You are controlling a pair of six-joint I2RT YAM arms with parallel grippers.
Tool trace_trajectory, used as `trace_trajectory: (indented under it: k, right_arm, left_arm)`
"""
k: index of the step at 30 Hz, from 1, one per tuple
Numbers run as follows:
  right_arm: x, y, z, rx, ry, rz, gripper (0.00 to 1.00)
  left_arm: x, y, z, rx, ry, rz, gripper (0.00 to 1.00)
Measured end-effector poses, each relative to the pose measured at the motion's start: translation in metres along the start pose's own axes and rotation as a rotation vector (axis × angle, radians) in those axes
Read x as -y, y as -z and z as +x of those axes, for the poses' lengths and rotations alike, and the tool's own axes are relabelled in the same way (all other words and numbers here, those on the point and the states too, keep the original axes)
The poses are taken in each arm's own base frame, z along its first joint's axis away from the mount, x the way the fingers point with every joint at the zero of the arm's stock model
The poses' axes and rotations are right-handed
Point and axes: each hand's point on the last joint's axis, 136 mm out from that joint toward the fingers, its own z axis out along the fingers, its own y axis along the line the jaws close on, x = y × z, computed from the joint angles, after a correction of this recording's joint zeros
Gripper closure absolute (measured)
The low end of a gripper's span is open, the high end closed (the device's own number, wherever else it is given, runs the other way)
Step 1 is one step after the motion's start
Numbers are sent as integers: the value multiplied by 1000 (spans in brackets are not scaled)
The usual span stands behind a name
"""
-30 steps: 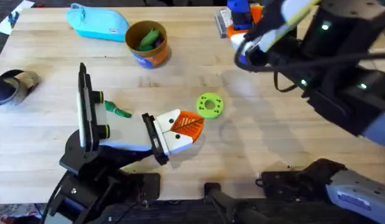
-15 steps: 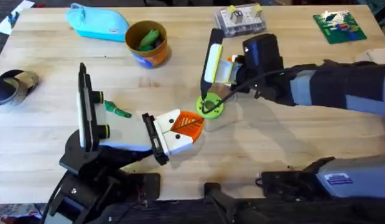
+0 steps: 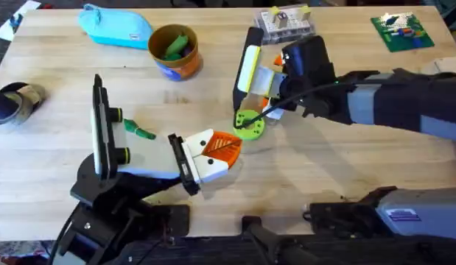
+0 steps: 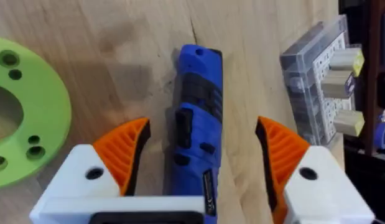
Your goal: Pick up the gripper from the table and insert it into the empty holder that is missing its gripper. Then pick up a screw, insert it into the mounting hole, and use the screwdriver to tighten it. Finally, clean up the table by picking up the vegetable and placing it into the bucket.
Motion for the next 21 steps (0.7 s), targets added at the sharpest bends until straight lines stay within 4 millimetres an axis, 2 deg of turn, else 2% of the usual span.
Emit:
trace_trajectory:
  k: [4,10,16,21]
  right_arm:
    - [2,19,0,3,-108,-11,6]
    - [20,66,-4,41,-310,10,5]
    - [22,111,5,58,-608,9,5]
    - [25,140,10,96,-899,17,5]
  left_arm:
    - [0,0,0,0,0,0,989]
    - [0,0,0,0,0,0,989]
    - [0,0,0,0,0,0,989]
    - [0,0,0,0,0,0,989]
